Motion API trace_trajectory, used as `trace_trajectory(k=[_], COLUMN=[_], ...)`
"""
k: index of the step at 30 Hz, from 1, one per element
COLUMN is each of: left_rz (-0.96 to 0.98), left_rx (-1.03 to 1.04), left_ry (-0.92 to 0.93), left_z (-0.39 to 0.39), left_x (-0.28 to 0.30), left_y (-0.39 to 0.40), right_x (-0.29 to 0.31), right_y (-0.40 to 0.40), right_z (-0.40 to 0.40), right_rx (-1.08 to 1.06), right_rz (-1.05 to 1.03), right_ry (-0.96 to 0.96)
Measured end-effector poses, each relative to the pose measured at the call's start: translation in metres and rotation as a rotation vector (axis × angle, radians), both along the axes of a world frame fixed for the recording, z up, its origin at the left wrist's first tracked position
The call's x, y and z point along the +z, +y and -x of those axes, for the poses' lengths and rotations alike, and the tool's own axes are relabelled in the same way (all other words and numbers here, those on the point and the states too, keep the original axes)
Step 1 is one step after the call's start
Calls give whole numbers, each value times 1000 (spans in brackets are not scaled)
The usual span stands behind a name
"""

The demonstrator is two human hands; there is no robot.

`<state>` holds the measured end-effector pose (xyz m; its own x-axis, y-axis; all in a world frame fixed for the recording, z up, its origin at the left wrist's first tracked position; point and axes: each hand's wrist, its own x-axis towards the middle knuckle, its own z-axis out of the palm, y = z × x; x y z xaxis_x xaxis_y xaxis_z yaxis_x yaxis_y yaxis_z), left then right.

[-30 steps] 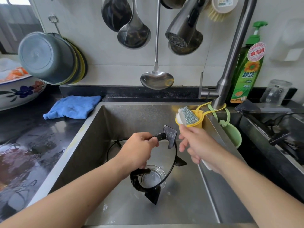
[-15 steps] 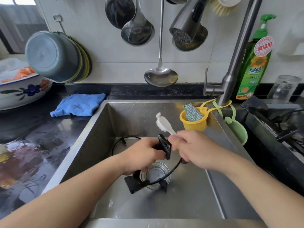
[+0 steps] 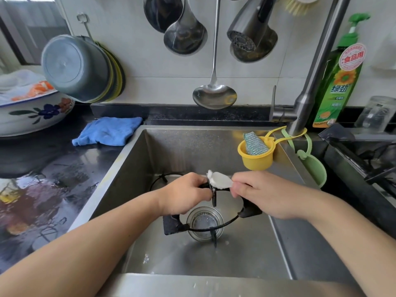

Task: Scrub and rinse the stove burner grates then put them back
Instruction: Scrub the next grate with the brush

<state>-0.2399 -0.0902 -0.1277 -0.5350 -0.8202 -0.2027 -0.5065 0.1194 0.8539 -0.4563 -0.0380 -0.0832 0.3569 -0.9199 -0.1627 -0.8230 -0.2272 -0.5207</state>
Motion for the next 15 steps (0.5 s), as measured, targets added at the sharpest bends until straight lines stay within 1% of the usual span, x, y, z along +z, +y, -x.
trace_trajectory(k=[5,7,10,12,15], left_rz=[61,115,115,104,127], left_rx=[-7,-29,2,6,8], left_ry=[-38,-50,-52,-47,-54], left_z=[2,5,8,7,4], left_x=[-2,-2,0,0,1], left_y=[0,0,1,2,1], right_x=[6,10,14,15,17], right_y=[-1,-5,-11,-5,15], right_z=[-7,-12,-19,-17,-14], right_rx=[-45,-72,-119,-102,-44], right_rz=[66,141,234,209,126], right_ry=[127,191,246,246,309])
